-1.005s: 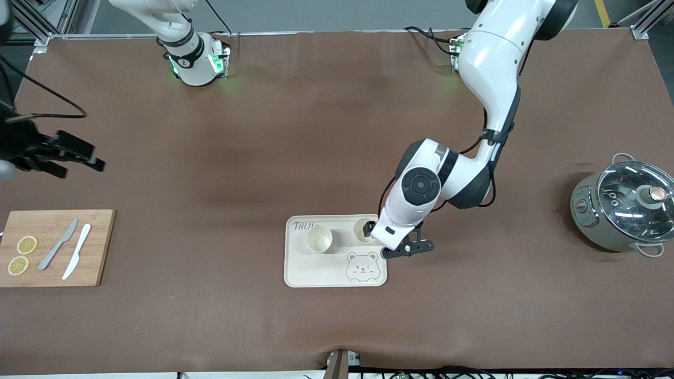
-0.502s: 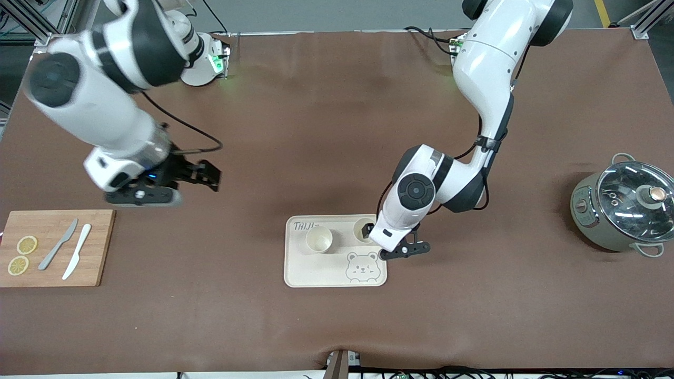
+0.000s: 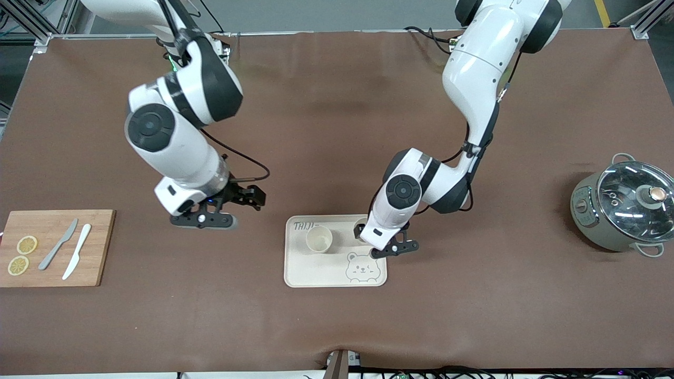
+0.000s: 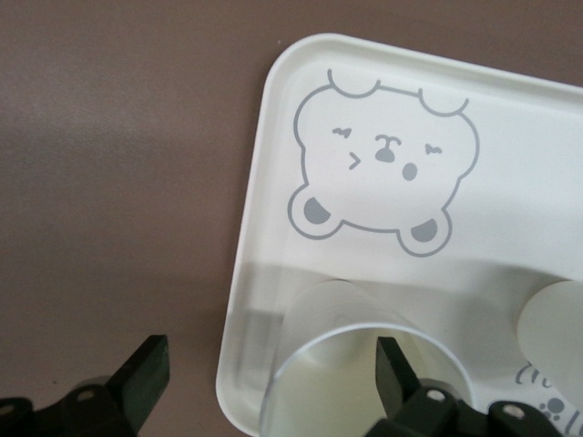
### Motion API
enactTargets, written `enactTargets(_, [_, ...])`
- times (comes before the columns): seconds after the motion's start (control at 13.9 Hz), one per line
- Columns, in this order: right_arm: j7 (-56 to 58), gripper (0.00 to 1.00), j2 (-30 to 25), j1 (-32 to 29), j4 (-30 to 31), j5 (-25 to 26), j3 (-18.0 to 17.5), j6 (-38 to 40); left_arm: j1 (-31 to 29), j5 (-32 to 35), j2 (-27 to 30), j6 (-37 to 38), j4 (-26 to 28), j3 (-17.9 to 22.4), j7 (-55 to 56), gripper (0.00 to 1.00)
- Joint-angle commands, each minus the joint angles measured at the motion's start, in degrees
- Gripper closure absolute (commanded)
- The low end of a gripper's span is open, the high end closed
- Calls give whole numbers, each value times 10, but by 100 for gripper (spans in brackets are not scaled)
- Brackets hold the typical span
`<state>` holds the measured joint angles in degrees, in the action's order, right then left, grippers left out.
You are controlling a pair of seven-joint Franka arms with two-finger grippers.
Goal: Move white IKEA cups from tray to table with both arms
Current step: 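Grasp the cup with the left gripper while the right gripper reaches the other cup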
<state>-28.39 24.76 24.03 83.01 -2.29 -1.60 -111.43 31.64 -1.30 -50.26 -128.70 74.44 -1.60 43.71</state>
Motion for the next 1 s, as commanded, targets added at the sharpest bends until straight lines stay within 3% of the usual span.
enactTargets(0.0, [-22, 0, 35, 24, -26, 9, 5, -12, -1, 1, 2, -8, -4, 3, 46, 100])
enactTargets(0.43, [-48, 0, 124, 58, -77, 10, 6, -68, 3, 4, 0, -8, -4, 4, 43, 100])
enactTargets(0.72, [-48, 0, 161, 69, -79, 12, 7, -119, 3, 8, 6, -8, -4, 5, 44, 100])
enactTargets(0.93, [-51, 0, 178, 71, -79, 12, 7, -151, -8, 10, 73, 77, -4, 6, 43, 100])
